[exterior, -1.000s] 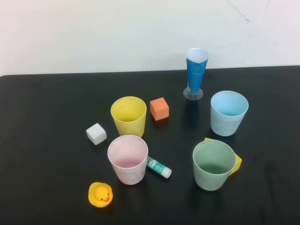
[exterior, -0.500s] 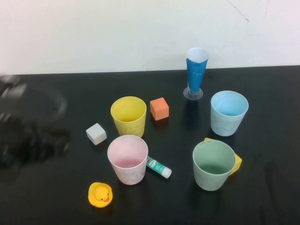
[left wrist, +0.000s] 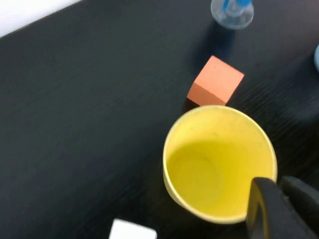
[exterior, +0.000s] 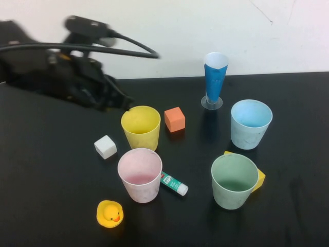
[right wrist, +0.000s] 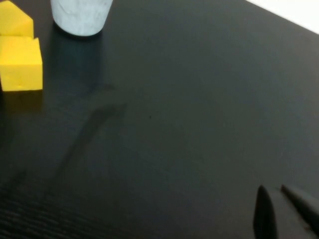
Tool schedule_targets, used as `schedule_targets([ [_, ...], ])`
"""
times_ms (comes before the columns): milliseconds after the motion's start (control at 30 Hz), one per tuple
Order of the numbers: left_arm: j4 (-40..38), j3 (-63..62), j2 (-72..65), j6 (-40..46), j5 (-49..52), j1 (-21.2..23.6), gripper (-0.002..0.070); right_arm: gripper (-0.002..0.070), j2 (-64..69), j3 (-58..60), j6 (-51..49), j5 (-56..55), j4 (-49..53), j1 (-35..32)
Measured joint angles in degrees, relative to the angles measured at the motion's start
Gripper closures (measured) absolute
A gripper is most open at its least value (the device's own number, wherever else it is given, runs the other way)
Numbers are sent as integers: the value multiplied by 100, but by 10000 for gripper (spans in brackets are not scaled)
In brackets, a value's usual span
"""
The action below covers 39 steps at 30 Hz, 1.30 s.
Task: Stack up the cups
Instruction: Pick up the yellow cup
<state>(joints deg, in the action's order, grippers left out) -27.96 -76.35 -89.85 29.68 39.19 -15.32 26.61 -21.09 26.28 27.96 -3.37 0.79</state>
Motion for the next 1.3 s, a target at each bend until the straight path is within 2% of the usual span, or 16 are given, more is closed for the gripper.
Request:
schedule_targets([
  [100, 485, -357, -395, -68, 37, -184, 557, 679, 0, 36, 12, -60, 0, 0],
  [267, 888, -533, -908, -393, -130, -269, 255, 679, 4, 58, 23, -63, -13, 0],
  [333, 1101, -533, -1060, -562, -260, -269, 194, 679, 4, 58, 23, -72, -13, 0],
  [433, 1316, -533, -1268, -653, -430, -269, 174, 679, 4, 58, 23, -85, -13, 0],
  [500, 1342, -533, -1397, -653, -468, -269, 191, 679, 4, 58, 23, -85, -13, 0],
  [600, 1365, -533, -1571, -653, -468, -269, 281, 679, 4, 72, 23, -85, -13, 0],
  [700, 1381, -533, -1643, -653, -482, -269, 421, 679, 4, 100, 23, -85, -17, 0],
  [767, 1381, -534, -1643, -653, -482, -269, 540, 679, 4, 100, 23, -85, -17, 0],
  [867, 1381, -534, -1620, -604, -492, -269, 633, 679, 4, 100, 23, -85, -17, 0],
  [1133, 1381, -534, -854, -466, -299, -269, 659, 679, 4, 100, 23, -105, -17, 0],
  [1300, 1182, -544, 54, -392, 357, -269, 659, 679, 4, 100, 23, -128, -26, 0],
])
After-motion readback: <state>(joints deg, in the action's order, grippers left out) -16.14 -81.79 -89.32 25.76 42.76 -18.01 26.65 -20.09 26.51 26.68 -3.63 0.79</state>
